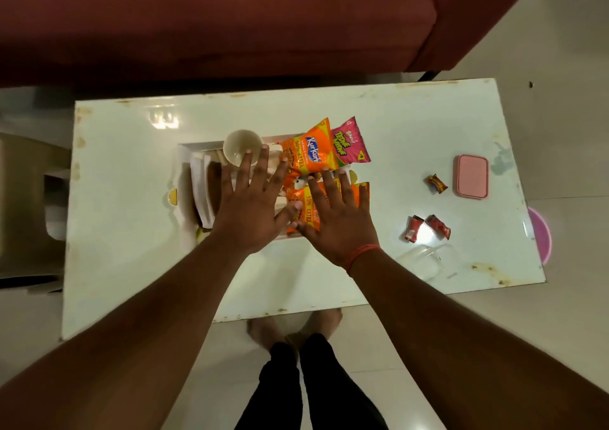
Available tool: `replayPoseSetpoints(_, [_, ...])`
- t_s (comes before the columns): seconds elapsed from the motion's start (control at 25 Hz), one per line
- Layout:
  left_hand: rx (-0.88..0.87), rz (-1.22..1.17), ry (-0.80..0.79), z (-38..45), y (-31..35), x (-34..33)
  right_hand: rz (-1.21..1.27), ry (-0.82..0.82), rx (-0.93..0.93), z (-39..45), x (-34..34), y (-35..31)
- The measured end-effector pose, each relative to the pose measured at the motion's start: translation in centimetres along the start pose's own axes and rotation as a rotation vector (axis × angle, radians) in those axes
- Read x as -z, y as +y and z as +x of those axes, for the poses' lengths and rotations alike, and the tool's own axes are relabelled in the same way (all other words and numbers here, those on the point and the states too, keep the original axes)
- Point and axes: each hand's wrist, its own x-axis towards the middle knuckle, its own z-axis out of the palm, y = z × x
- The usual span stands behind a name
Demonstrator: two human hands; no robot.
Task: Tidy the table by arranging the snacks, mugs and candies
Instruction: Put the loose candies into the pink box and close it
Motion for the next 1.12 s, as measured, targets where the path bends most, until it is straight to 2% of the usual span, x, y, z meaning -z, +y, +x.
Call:
replayPoseSetpoints(0.2, [-0.081, -0.085, 0.027, 1.7, 4.0, 0.3, 0.018, 0.031, -0.071, -0.7, 1.1, 3.8])
replayPoseSetpoints(0.4, [-0.22, -0.19, 0.044, 4.4, 13.8, 0.2, 0.008, 0.235, -0.203, -3.9, 0.8, 13.2])
replayPoseSetpoints(0.48, [-0.282, -0.217, -0.069, 5.5, 18.6, -1.3, 0.015, 0.2, -0.307, -4.8, 0.5, 18.2])
replayPoseSetpoints(0.6, [-0.169, -0.24, -0.312, 7.0, 24.6, -3.7, 0.178, 0.053, -0.411, -5.9, -0.2, 24.9])
replayPoseSetpoints(0.72, [-0.025, -0.187, -0.408, 8.3, 28.5, -6.5, 0.268, -0.159, -0.331, -6.1, -1.6, 28.8])
replayPoseSetpoints(0.8, [0.003, -0.11, -0.418, 8.6, 29.8, -8.2, 0.252, -0.22, -0.238, -5.8, -2.5, 29.8])
replayPoseSetpoints(0.96, [0.0, -0.028, -0.338, 8.8, 30.6, -9.9, 0.155, -0.17, -0.09, -4.6, -3.4, 30.3])
replayPoseSetpoints(1.12, [0.009, -0.072, -0.335, 8.6, 30.7, -10.1, 0.075, -0.131, -0.039, -4.3, -3.8, 30.8])
